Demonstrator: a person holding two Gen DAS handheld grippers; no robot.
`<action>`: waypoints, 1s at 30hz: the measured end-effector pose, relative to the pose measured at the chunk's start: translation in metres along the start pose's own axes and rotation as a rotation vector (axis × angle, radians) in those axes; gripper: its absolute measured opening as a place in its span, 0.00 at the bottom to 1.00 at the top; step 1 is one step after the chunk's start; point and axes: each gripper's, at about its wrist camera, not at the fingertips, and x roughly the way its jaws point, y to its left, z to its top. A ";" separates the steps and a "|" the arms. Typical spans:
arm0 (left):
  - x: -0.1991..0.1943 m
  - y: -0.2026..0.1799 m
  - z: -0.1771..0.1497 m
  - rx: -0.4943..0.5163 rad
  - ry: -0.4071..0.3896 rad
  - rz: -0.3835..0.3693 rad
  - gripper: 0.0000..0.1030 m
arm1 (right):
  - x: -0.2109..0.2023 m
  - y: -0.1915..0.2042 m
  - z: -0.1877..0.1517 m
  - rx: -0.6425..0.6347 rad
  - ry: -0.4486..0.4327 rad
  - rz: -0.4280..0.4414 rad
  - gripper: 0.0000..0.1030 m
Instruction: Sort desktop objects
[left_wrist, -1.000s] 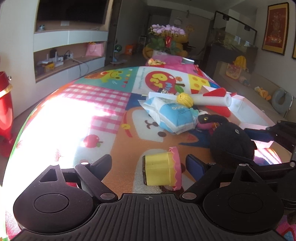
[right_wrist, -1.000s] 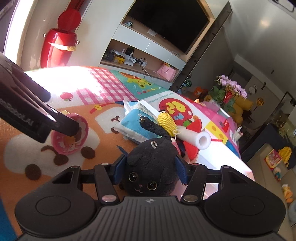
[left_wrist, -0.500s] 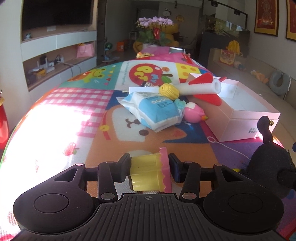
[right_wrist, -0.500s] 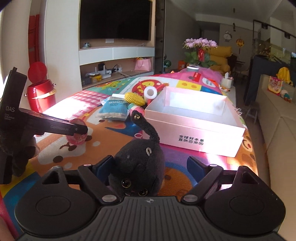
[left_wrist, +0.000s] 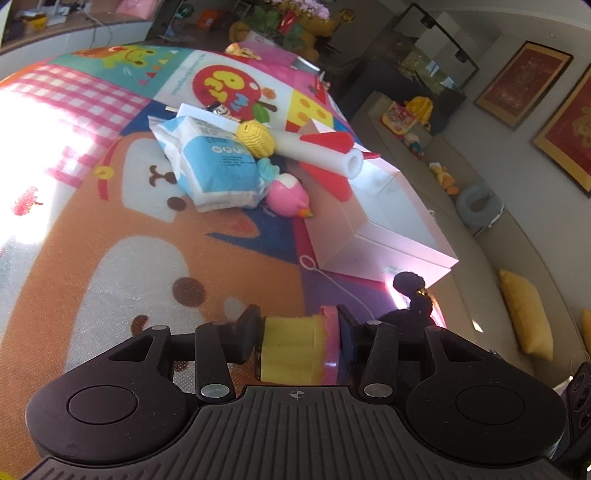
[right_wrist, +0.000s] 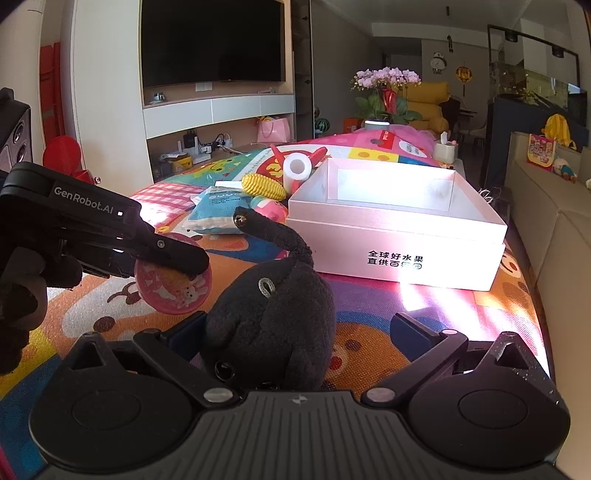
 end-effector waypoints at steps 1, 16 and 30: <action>-0.001 0.005 0.001 -0.028 0.004 -0.011 0.52 | 0.000 0.001 0.000 -0.003 0.002 0.001 1.00; -0.039 0.030 0.007 0.099 -0.148 0.253 0.90 | 0.007 0.004 0.000 -0.013 0.042 0.000 1.00; -0.023 -0.033 -0.045 0.560 -0.148 0.295 0.99 | 0.004 0.000 0.002 -0.018 0.041 -0.012 1.00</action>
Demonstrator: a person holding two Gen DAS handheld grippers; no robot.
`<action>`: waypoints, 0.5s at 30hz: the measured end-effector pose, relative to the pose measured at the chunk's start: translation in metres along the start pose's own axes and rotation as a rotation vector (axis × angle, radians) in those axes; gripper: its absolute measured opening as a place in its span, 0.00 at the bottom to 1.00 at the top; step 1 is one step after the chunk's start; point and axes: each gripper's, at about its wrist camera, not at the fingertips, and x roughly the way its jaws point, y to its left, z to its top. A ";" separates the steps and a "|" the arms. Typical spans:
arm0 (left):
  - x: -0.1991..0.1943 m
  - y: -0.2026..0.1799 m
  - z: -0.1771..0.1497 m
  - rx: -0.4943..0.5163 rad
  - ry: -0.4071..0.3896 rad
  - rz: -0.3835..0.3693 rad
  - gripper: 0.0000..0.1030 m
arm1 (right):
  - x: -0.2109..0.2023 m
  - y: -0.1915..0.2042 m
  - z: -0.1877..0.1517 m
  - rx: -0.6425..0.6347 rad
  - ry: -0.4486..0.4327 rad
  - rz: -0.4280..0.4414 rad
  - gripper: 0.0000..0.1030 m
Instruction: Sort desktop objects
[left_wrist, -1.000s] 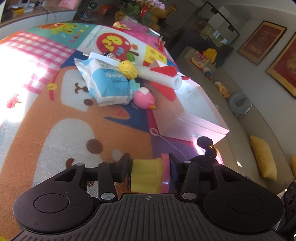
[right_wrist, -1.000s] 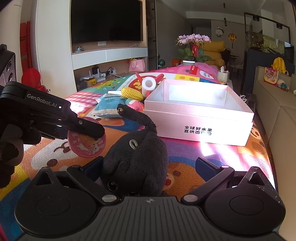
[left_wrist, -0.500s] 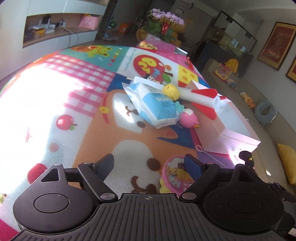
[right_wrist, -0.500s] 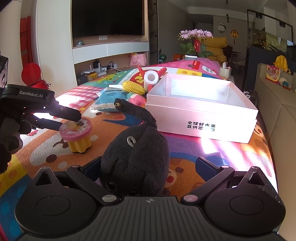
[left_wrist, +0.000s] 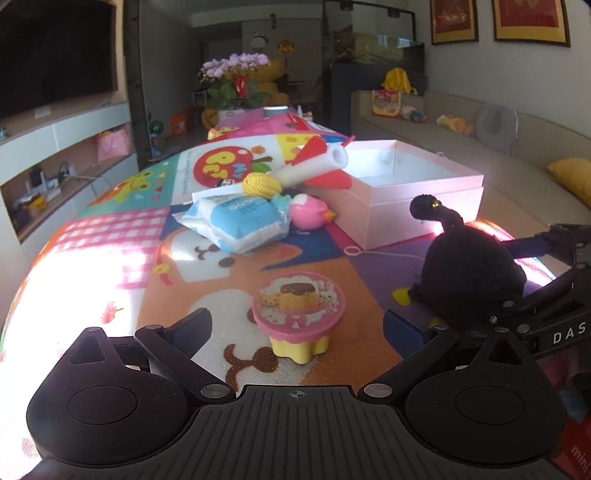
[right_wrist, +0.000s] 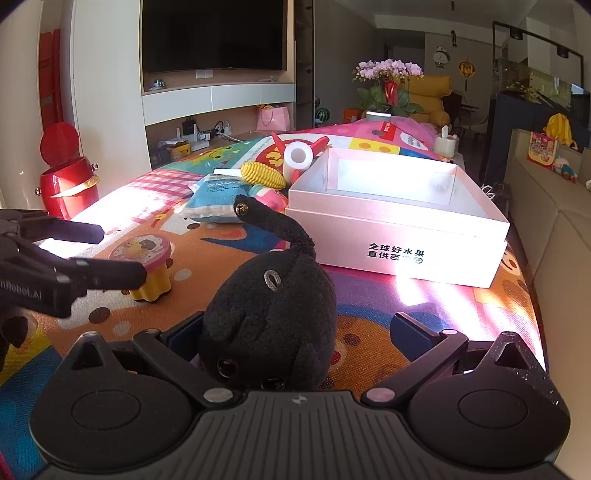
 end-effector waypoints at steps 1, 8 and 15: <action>0.002 -0.001 -0.001 -0.003 0.006 -0.001 0.99 | -0.001 -0.002 0.000 0.003 0.003 0.001 1.00; 0.010 -0.001 0.002 -0.050 0.016 0.017 0.81 | -0.004 -0.017 0.009 0.123 0.033 0.116 1.00; 0.014 -0.005 0.006 -0.034 0.018 0.037 0.65 | 0.006 -0.006 0.016 0.084 0.086 0.143 0.66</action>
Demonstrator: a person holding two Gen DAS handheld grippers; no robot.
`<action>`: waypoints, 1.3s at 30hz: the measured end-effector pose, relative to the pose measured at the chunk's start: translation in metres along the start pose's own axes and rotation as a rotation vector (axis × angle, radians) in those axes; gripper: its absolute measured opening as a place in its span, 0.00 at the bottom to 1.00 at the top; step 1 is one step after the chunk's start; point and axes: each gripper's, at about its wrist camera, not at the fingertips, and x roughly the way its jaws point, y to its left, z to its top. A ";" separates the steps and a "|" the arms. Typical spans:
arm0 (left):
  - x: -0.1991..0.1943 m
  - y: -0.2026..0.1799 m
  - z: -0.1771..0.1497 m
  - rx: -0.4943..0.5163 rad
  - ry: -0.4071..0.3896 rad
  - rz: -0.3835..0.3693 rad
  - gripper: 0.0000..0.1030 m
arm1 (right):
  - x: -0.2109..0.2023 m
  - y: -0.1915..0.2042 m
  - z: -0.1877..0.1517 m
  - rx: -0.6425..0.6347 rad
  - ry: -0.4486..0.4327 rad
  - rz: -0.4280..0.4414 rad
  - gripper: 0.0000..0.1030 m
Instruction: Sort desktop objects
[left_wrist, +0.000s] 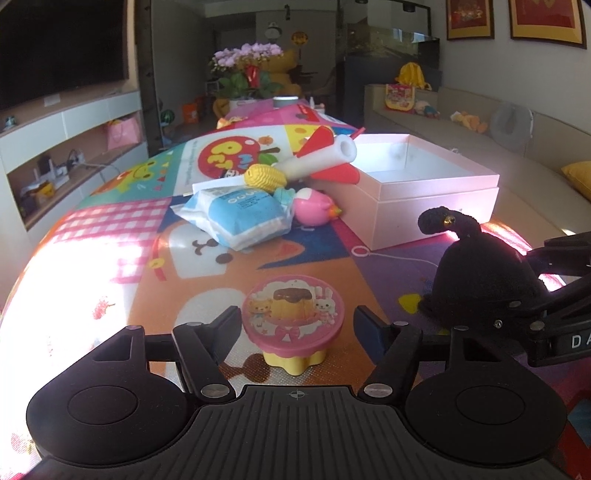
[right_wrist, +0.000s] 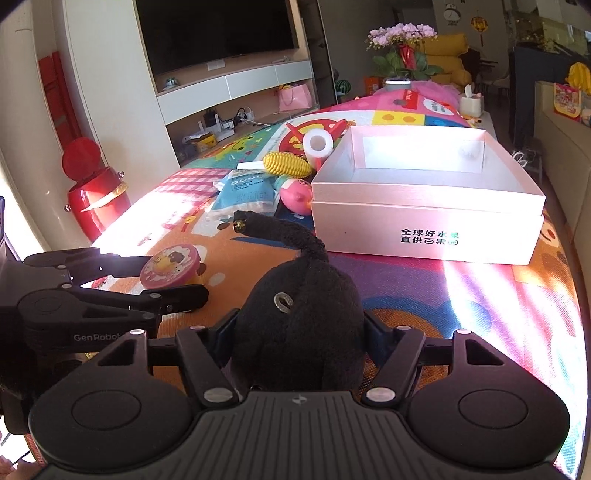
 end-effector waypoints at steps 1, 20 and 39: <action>0.001 -0.001 0.001 0.004 0.000 0.006 0.63 | -0.002 0.005 -0.001 -0.041 0.001 -0.011 0.66; -0.012 -0.085 0.085 0.223 -0.267 -0.158 0.59 | -0.123 -0.036 0.058 -0.083 -0.236 -0.075 0.65; 0.027 -0.006 0.069 0.030 -0.212 0.017 0.95 | 0.013 -0.133 0.126 0.153 -0.167 -0.263 0.80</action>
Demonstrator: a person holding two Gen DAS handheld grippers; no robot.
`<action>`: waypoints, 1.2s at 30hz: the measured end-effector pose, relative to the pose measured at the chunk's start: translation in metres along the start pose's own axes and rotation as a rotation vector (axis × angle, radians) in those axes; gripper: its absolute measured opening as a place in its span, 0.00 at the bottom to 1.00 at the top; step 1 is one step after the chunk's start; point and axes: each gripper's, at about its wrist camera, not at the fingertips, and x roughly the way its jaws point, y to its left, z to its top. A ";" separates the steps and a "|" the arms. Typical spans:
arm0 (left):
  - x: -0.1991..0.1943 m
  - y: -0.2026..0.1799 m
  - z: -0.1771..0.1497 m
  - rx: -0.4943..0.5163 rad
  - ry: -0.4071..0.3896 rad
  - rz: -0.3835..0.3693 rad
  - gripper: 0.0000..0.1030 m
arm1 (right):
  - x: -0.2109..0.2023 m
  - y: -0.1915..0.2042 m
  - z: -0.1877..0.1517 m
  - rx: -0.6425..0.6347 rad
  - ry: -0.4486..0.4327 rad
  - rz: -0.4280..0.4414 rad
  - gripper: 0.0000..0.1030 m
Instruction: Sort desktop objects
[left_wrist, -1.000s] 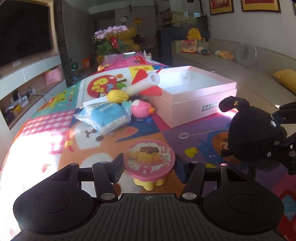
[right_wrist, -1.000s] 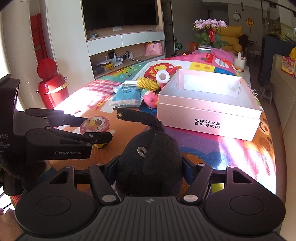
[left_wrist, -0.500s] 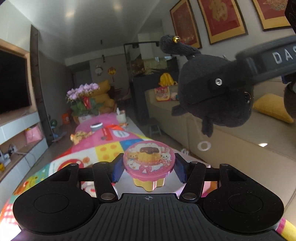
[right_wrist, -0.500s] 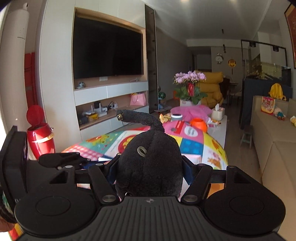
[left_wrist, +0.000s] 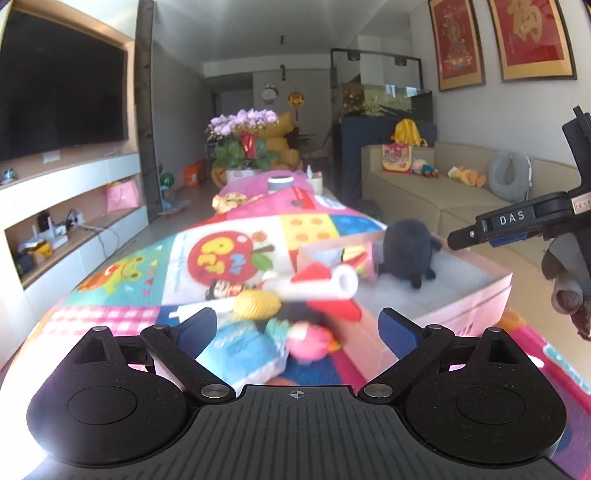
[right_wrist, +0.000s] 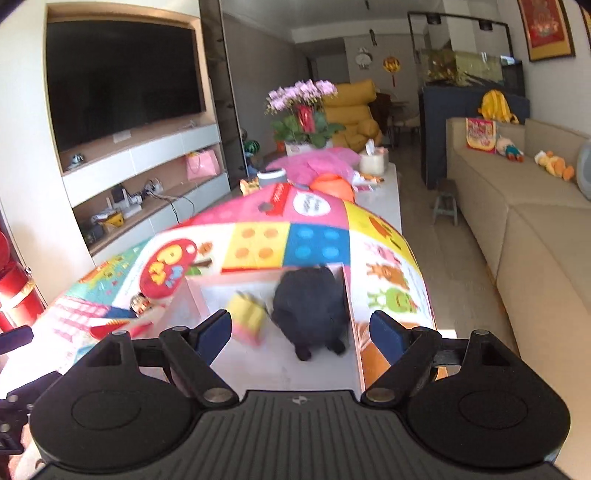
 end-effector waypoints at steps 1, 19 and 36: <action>-0.004 0.002 -0.008 0.004 0.016 0.012 0.96 | 0.008 0.000 -0.008 0.015 0.030 -0.003 0.80; -0.011 0.042 -0.058 -0.160 0.105 0.047 0.99 | 0.031 0.034 -0.024 -0.148 0.029 -0.214 0.84; -0.007 0.044 -0.059 -0.198 0.143 0.053 1.00 | 0.001 0.128 -0.028 -0.325 -0.051 0.076 0.87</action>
